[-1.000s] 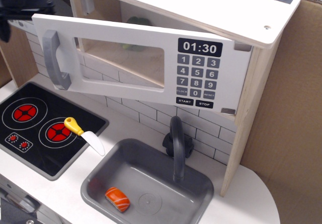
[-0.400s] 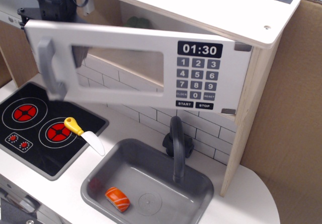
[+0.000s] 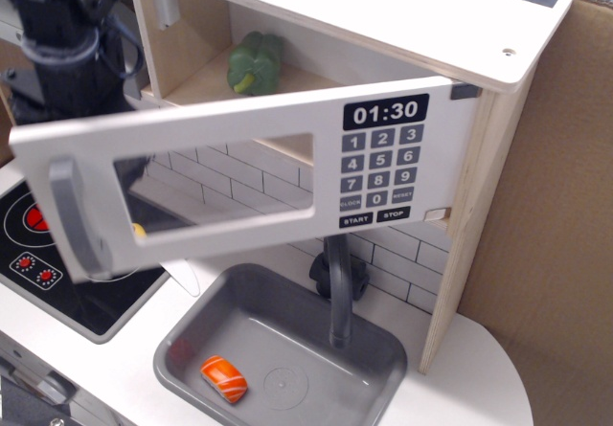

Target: Open microwave

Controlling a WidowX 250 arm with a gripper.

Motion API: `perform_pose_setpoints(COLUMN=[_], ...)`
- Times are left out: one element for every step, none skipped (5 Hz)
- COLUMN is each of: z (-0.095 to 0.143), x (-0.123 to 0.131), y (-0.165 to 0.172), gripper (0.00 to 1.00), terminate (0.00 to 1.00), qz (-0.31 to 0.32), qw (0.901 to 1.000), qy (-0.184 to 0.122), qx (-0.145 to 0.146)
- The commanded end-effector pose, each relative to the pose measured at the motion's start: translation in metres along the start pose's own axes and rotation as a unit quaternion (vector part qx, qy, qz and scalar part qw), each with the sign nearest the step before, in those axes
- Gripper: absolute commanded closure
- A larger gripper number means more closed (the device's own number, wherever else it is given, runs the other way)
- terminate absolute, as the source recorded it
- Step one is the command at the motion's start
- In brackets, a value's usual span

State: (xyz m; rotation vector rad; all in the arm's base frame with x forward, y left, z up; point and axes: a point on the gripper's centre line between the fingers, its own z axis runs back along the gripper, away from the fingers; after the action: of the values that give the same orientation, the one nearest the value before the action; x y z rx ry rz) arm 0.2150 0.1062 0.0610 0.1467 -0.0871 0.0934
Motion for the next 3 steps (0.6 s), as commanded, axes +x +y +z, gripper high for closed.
perform_pose_setpoints(z=[0.015,0.017,0.02], x=[-0.013,-0.012,-0.008], y=[-0.024,-0.043,-0.048], gripper=[0.0,0.0,0.0], terminate=[0.0,0.0,0.0], qz=[-0.029,-0.029,-0.025], qw=[0.9991,0.9985,0.9982], qy=[0.0,0.003,0.001], qx=[-0.03,-0.047,-0.055])
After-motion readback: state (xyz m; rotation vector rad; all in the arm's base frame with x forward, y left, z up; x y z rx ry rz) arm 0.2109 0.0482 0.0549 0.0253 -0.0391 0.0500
